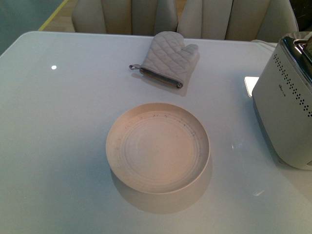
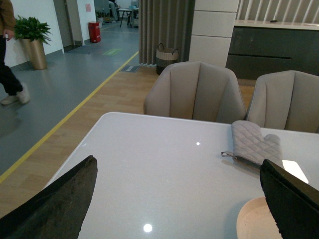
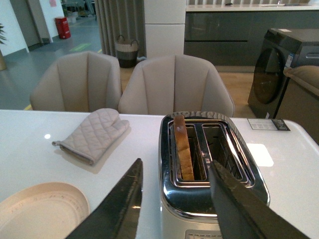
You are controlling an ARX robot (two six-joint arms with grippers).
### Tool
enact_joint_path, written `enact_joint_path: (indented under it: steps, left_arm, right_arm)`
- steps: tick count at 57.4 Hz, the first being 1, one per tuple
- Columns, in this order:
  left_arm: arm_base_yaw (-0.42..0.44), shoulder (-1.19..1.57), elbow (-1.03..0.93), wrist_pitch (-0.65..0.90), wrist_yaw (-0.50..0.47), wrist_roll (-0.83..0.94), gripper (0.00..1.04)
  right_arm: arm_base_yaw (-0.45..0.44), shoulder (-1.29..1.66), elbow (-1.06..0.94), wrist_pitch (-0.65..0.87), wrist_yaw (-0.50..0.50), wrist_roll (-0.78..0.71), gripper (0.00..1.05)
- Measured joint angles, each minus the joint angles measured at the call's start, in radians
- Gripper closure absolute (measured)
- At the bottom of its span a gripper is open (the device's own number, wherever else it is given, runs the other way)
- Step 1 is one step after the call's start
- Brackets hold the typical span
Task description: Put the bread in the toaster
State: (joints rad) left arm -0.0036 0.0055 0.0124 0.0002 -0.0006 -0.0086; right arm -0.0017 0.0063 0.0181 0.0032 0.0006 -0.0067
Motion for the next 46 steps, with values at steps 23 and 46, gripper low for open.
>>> enact_joint_path:
  steps: [23, 46]
  left_arm:
    - [0.0, 0.0, 0.0, 0.0, 0.0, 0.0, 0.07]
    - [0.0, 0.0, 0.0, 0.0, 0.0, 0.0, 0.07]
  right_arm:
    - [0.0, 0.0, 0.0, 0.0, 0.0, 0.001, 0.09]
    - [0.0, 0.0, 0.0, 0.0, 0.0, 0.001, 0.09]
